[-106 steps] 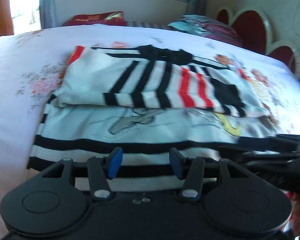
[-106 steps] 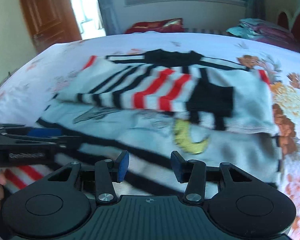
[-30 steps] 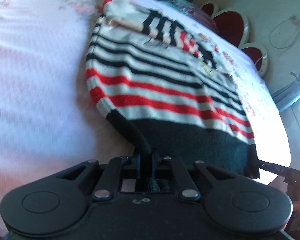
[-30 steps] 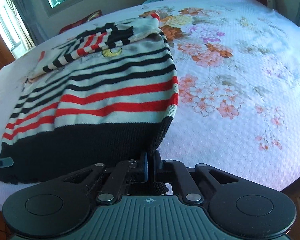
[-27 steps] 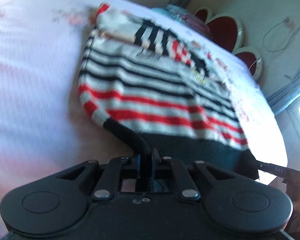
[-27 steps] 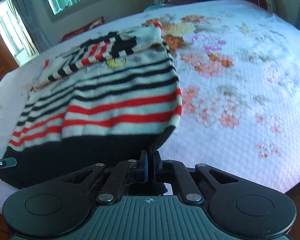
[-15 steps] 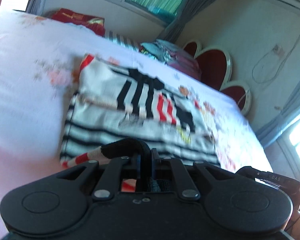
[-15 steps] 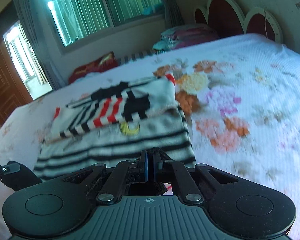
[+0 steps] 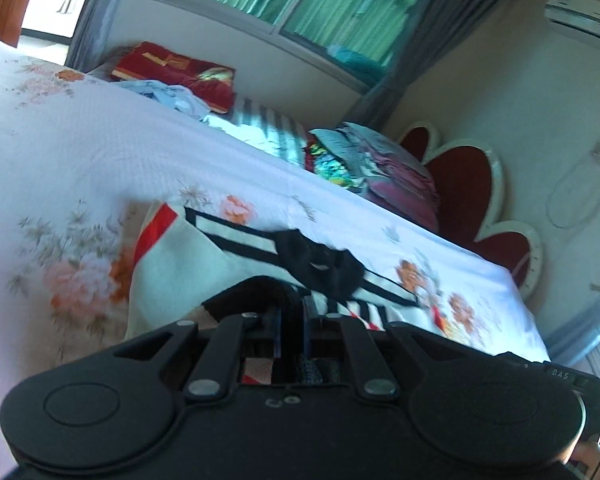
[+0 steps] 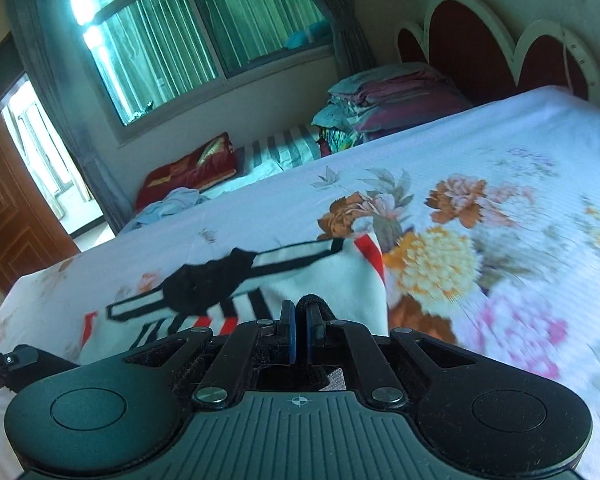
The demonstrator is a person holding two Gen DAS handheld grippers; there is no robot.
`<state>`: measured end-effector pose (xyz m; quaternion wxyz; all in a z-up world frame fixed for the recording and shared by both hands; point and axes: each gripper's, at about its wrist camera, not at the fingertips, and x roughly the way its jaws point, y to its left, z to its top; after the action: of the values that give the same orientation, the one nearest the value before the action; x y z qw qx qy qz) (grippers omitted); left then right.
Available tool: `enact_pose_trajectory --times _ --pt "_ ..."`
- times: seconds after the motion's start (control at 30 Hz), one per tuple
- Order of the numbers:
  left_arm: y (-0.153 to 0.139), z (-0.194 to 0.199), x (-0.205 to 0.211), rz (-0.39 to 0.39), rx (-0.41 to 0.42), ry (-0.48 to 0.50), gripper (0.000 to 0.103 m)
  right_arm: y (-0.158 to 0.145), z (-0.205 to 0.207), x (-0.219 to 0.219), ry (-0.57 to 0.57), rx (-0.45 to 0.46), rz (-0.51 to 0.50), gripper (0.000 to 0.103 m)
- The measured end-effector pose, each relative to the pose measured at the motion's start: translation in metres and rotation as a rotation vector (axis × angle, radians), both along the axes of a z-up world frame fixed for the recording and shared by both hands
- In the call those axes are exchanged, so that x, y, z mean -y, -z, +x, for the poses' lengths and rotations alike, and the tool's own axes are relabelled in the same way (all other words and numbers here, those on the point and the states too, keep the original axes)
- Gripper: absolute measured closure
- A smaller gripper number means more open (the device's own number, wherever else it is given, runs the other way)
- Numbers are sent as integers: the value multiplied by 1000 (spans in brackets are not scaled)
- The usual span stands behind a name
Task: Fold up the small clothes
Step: 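Lift the held hem with both grippers and fold it over onto the collar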
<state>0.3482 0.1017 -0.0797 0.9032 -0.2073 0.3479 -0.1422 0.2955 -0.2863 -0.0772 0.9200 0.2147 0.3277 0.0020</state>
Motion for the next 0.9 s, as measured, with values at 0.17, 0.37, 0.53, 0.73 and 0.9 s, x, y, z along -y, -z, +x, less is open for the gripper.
enact_pose_trajectory --times 0.17,0.37,0.53,0.73,0.9 --pt "15 42 8 29 -34 -44 95 24 56 6 4 -45 6 99" --pt "42 85 12 88 -117 -70 94 63 101 15 23 -137 46 99" --pt "64 108 10 108 -193 -72 87 80 120 22 20 -186 75 98" --pt "55 104 -7 49 -171 -81 14 75 124 32 8 -157 76 38" --pt "38 95 -17 94 -55 -18 14 62 120 38 -24 -81 49 16"
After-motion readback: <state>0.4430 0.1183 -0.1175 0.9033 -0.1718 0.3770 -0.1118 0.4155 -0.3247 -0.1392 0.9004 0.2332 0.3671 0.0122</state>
